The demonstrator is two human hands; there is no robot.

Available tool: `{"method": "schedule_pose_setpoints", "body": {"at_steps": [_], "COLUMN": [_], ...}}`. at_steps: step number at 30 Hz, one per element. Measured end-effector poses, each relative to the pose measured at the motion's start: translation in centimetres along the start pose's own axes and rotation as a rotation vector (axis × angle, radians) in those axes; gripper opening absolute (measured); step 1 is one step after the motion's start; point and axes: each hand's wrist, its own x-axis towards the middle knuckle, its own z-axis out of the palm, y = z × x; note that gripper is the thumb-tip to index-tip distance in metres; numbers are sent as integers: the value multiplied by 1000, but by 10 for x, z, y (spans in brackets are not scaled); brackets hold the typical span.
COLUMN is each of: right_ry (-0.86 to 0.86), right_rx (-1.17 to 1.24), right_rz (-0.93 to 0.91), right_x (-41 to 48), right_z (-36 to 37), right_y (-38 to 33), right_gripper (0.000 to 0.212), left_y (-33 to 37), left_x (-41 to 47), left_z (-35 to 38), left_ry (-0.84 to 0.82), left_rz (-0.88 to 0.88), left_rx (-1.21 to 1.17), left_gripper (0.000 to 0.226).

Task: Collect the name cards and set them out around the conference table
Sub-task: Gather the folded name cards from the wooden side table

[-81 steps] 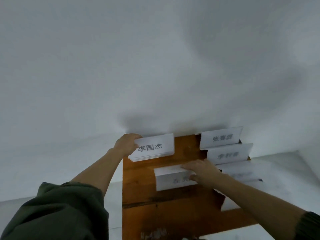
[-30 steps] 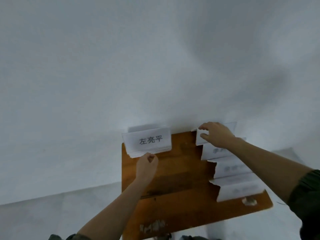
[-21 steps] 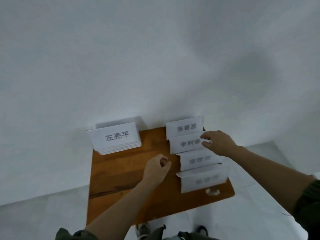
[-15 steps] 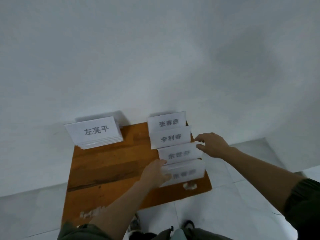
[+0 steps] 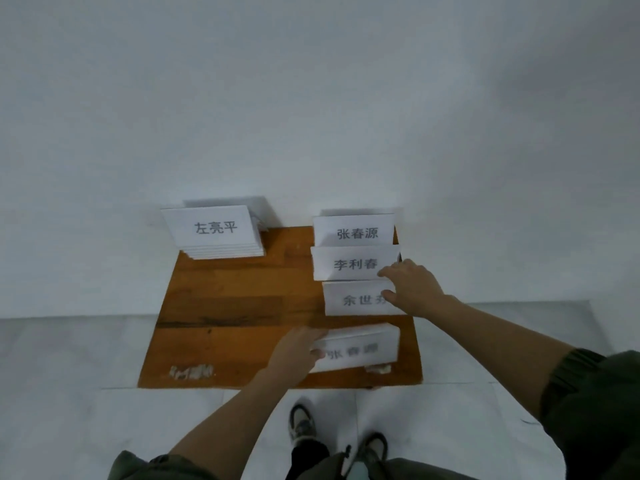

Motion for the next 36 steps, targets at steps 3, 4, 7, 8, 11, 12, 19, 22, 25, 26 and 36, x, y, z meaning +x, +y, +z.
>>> {"method": "schedule_pose_setpoints", "body": {"at_steps": [3, 4, 7, 8, 11, 12, 19, 22, 25, 26, 36], "right_ry": [-105, -123, -107, -107, -159, -169, -130, -129, -112, -114, -101], "right_rx": [2, -10, -60, -56, -16, 2, 36, 54, 50, 57, 121], "right_rz": [-28, -14, -8, -23, -91, -112, -211, -222, -220, -216, -50], "right_x": [12, 13, 20, 23, 29, 30, 40, 46, 55, 58, 96], "right_z": [11, 16, 23, 22, 15, 13, -6, -17, -30, -34, -43], "right_y": [-11, -9, -10, -13, -25, -30, -68, -82, -95, -99, -149], "right_gripper": [61, 62, 50, 45, 41, 41, 43, 40, 41, 41, 41], "left_y": [-15, -17, -35, -42, -63, -69, -108, -121, -136, -141, -210], "left_x": [-18, -24, -44, -52, -73, -79, -93, -81, -57, -48, 50], "left_z": [-3, -5, -19, -28, -54, -64, -157, -197, -237, -248, -314], "left_ry": [19, 24, 68, 94, 193, 229, 514, 567, 568, 561, 371], "left_rz": [-80, -93, -144, -163, -191, -199, -263, -242, -196, -191, -74], "left_rx": [-50, -75, -123, -135, -208, -225, -294, -260, -225, -211, -51], "left_gripper": [44, 44, 44, 43, 34, 34, 36, 35, 35, 35, 40]}}
